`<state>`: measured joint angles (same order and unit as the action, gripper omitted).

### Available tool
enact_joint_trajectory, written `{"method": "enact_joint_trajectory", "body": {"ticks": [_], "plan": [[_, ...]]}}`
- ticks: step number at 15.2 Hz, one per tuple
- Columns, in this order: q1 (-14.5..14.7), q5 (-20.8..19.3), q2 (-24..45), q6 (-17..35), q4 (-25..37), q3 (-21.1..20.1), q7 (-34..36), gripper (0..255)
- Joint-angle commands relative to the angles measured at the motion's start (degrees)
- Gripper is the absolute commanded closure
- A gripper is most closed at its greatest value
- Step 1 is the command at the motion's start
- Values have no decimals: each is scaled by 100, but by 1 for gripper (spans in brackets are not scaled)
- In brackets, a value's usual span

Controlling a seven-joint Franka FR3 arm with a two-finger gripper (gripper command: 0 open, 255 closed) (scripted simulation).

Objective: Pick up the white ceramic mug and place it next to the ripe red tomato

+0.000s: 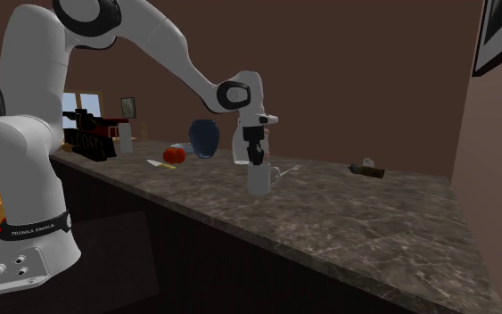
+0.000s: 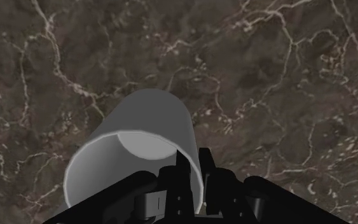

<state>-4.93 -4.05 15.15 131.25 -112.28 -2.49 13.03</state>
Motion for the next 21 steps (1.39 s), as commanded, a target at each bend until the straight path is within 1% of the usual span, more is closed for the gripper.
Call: {"method": "enact_joint_trajectory", "body": {"ticks": [1, 11, 21], "plan": [[0, 0, 1, 1, 0, 0, 0, 255], [-6, 49, -346, -681, 336, -14, -53, 255], [-6, 85, -589, -1388, 802, -21, -98, 255]]}}
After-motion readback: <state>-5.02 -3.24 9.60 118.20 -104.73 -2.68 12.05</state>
